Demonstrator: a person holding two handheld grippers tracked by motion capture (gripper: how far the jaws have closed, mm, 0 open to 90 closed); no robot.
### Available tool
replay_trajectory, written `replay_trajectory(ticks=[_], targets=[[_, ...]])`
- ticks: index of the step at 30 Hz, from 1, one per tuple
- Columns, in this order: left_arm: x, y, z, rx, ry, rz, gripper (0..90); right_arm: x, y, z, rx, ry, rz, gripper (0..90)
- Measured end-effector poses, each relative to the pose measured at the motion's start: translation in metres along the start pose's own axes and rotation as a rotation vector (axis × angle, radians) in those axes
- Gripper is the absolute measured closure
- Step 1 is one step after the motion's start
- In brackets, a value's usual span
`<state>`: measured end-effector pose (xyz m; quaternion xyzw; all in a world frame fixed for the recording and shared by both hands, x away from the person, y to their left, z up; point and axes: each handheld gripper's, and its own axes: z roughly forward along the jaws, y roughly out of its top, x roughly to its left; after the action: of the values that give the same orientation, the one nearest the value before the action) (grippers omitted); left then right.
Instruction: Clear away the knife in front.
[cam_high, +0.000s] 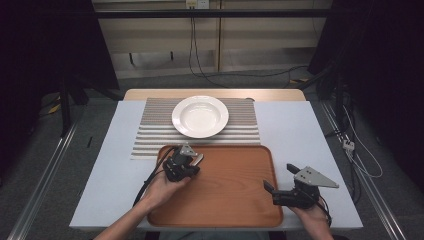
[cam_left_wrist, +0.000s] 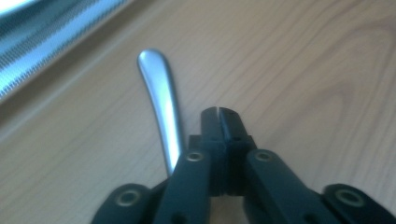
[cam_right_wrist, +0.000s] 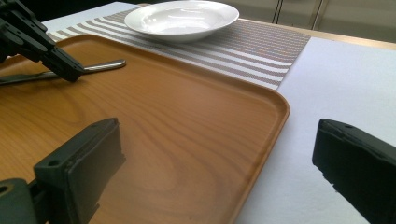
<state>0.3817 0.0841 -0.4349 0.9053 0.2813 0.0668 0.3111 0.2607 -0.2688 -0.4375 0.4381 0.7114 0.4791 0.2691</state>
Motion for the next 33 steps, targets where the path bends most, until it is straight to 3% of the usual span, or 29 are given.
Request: replay_trajectory(ticks=[6,8,13,22,26,29,33], targets=[[0.007,-0.001,-0.001,0.001,-0.009,-0.029,90.0,0.0,0.0,0.0,0.0,0.0,0.004,1.4],[0.007,0.0,-0.001,0.007,0.012,-0.042,90.0,0.0,0.0,0.0,0.0,0.001,0.002,1.4],[0.007,0.0,-0.003,0.024,0.02,-0.058,90.0,0.0,0.0,0.0,0.002,0.001,0.0,1.4],[0.012,-0.003,-0.007,0.042,0.017,-0.032,90.0,0.0,0.0,0.0,0.005,0.0,-0.005,1.4],[0.014,-0.004,-0.008,0.046,0.029,-0.036,90.0,0.0,0.0,0.0,0.006,-0.001,-0.004,1.4],[0.018,-0.005,-0.01,0.042,0.01,-0.055,90.0,0.0,0.0,0.0,0.006,0.001,-0.003,1.4],[0.02,-0.007,-0.011,0.041,0.031,-0.063,90.0,0.0,0.0,0.0,0.005,0.004,-0.003,1.4]])
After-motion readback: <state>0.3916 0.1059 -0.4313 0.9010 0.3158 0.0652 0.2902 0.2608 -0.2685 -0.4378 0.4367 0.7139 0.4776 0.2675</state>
